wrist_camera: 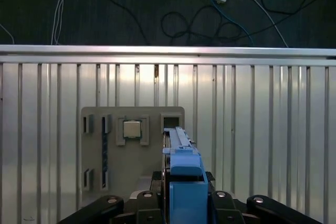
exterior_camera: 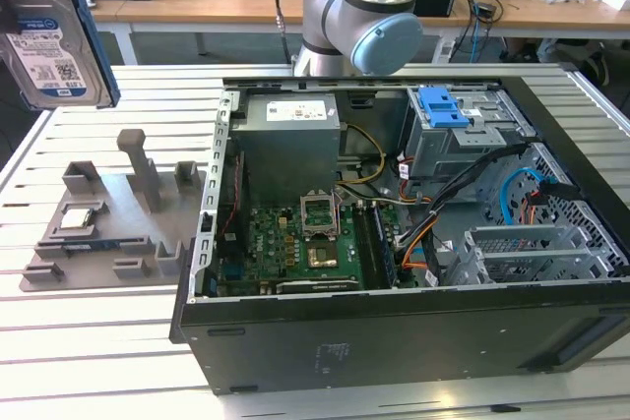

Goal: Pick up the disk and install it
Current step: 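Pick up the disk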

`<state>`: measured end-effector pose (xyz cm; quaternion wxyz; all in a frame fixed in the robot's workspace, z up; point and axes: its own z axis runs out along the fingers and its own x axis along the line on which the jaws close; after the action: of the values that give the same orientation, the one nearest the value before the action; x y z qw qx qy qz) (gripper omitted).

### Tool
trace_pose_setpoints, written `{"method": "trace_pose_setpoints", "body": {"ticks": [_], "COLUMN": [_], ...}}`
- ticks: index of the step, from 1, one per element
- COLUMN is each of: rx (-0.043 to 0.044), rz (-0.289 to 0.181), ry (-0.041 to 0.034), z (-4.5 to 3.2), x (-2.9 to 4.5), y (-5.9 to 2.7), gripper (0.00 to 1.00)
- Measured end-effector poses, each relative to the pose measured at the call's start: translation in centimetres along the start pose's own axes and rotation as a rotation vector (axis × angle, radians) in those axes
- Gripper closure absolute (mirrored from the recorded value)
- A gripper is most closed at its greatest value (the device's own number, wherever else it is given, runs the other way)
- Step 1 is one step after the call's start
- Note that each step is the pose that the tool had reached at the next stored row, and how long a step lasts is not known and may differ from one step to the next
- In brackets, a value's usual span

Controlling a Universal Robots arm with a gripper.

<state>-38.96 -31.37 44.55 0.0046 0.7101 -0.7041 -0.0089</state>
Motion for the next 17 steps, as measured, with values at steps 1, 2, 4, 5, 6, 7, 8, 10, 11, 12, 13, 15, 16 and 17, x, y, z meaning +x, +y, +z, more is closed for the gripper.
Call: {"method": "trace_pose_setpoints", "body": {"ticks": [1, 2, 4, 5, 6, 7, 8, 10, 11, 12, 13, 15, 16, 17], "rx": [0.0000, 0.0000, 0.0001, 0.0000, 0.0000, 0.0001, 0.0000, 0.0000, 0.0000, 0.0001, 0.0000, 0.0000, 0.0001, 0.0001], "rz": [0.000, 0.000, 0.000, 0.000, 0.000, 0.000, 0.000, 0.000, 0.000, 0.000, 0.000, 0.000, 0.000, 0.000], "ry": [-0.0001, -0.0001, -0.0001, -0.0001, 0.0000, -0.0001, 0.0000, -0.0001, 0.0000, -0.0001, -0.0001, 0.0000, -0.0001, -0.0001], "z": [-0.10, -0.21, -0.48, -0.60, -0.79, -0.92, -1.02, -1.29, -1.44, -1.60, -1.71, -1.92, -2.03, -2.13], "x": [0.00, 0.00, 0.00, 0.00, 0.00, 0.00, -0.01, -0.01, -0.01, -0.01, -0.01, -0.01, -0.01, -0.01], "y": [0.00, 0.00, 0.01, 0.01, 0.01, 0.02, 0.02, 0.02, 0.03, 0.03, 0.03, 0.04, 0.04, 0.04], "gripper": [0.64, 0.64, 0.64, 0.64, 0.64, 0.64, 0.64, 0.64, 0.64, 0.64, 0.64, 0.64, 0.64, 0.64]}}
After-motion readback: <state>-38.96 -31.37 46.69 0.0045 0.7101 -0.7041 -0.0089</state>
